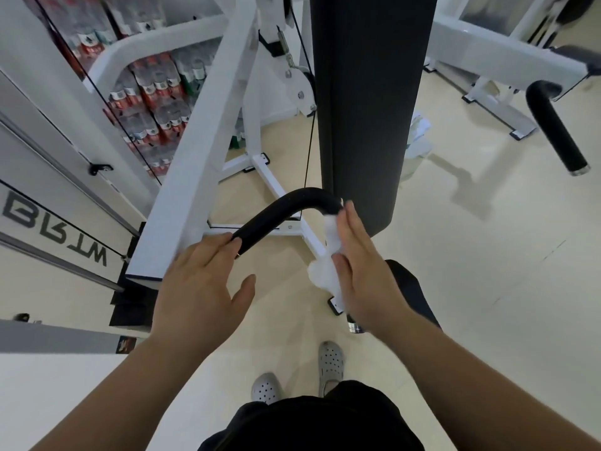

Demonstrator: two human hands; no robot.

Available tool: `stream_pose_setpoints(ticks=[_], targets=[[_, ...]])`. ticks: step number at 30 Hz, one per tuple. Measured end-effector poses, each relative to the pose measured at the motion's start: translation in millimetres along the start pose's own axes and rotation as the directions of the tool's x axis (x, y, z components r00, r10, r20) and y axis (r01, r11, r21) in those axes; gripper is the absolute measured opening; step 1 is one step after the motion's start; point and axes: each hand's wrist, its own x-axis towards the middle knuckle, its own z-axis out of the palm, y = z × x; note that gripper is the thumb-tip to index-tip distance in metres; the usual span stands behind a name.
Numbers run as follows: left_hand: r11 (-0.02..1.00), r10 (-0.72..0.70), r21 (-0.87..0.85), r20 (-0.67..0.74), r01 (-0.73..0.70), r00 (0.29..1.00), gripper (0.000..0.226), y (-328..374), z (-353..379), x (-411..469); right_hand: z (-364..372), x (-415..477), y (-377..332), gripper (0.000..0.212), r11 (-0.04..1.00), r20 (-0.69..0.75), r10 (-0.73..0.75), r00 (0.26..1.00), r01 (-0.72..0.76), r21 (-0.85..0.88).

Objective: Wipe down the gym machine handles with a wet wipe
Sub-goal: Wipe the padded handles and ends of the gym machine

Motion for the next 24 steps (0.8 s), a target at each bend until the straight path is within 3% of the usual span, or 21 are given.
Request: stream_pose_setpoints(ticks=[5, 8, 16, 21, 24], targets=[[1.0, 0.012, 0.007, -0.104, -0.012, 0.994, 0.052, 1.3, 6.6, 2.3, 15.1, -56.9, 11.7, 0.085, 0.996, 0.086, -0.011, 0.996, 0.018, -0.084], [1.0, 0.014, -0.013, -0.147, -0.016, 0.989, 0.051, 2.4, 7.2, 4.9, 8.3, -41.4, 12.6, 0.078, 0.99, 0.15, -0.015, 0.989, 0.036, -0.137], [1.0, 0.0, 0.017, -0.1, 0.002, 0.995, 0.055, 6.0, 2.5, 1.1, -19.2, 62.7, -3.9, 0.071, 0.984, 0.129, -0.105, 0.986, 0.122, -0.127], [1.0, -0.015, -0.009, -0.097, 0.014, 0.995, 0.052, 6.5, -1.4, 3.8, -9.9, 43.9, 1.1, 0.06, 0.996, 0.048, -0.081, 0.996, 0.08, 0.025], [0.999, 0.009, -0.034, -0.155, -0.015, 0.988, 0.047, 6.0, -1.9, 4.7, -3.3, 19.8, 5.1, 0.053, 1.0, 0.01, -0.019, 1.0, 0.019, -0.004]])
